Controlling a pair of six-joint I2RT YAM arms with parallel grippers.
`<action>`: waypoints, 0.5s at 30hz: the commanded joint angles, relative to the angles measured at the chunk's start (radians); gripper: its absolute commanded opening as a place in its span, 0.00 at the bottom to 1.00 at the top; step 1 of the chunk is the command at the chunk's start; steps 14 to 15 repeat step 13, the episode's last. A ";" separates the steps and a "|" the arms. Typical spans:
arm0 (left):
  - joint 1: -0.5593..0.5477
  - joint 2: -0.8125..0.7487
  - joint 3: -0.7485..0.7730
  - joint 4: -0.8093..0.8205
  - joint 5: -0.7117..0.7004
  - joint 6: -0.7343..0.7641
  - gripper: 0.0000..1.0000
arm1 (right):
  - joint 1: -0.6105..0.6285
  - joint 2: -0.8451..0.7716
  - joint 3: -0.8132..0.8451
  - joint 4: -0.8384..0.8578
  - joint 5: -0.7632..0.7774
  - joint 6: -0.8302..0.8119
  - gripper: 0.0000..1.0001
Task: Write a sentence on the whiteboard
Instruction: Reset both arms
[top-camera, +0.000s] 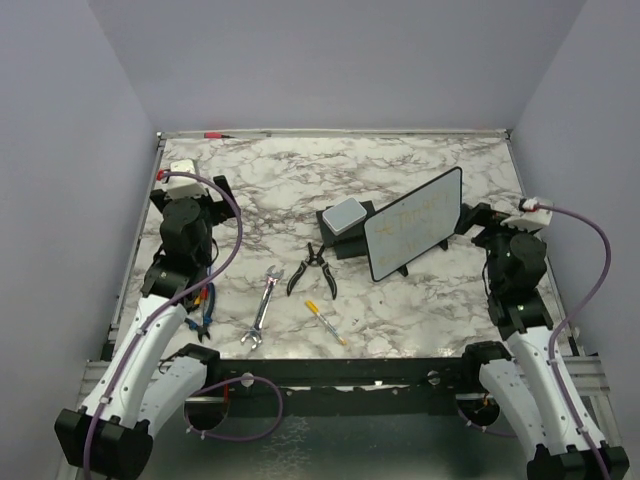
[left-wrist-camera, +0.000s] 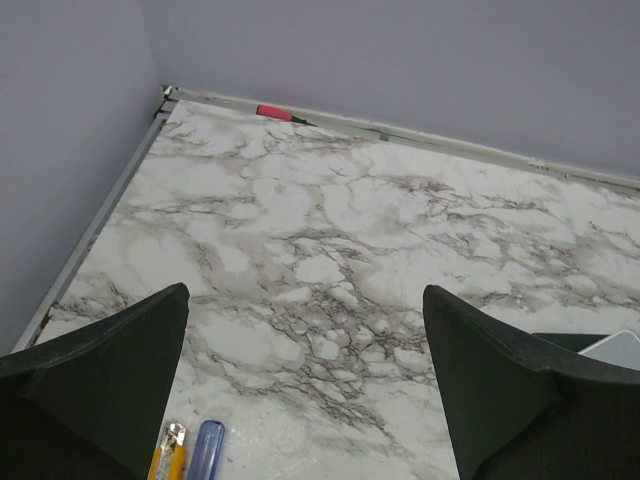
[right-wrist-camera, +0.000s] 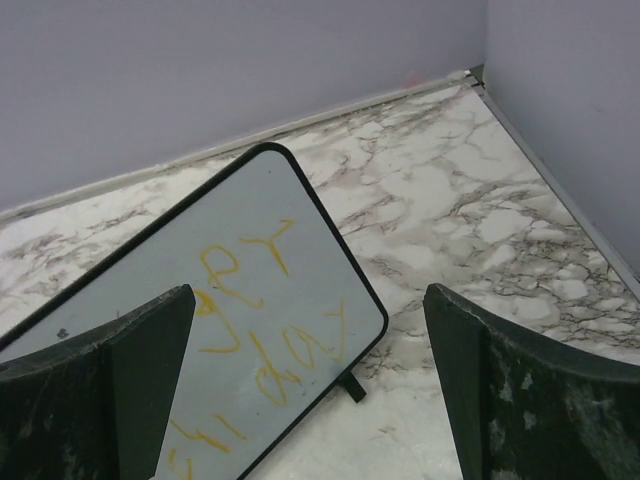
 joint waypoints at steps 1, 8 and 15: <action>0.004 -0.035 -0.006 0.008 -0.097 0.025 0.99 | -0.003 -0.118 -0.105 0.151 0.061 -0.066 1.00; 0.005 -0.066 -0.027 0.008 -0.116 -0.005 0.99 | -0.003 -0.155 -0.085 0.116 0.061 -0.065 1.00; 0.005 -0.083 -0.040 0.007 -0.103 0.011 0.99 | -0.003 -0.159 -0.062 0.078 0.061 -0.053 1.00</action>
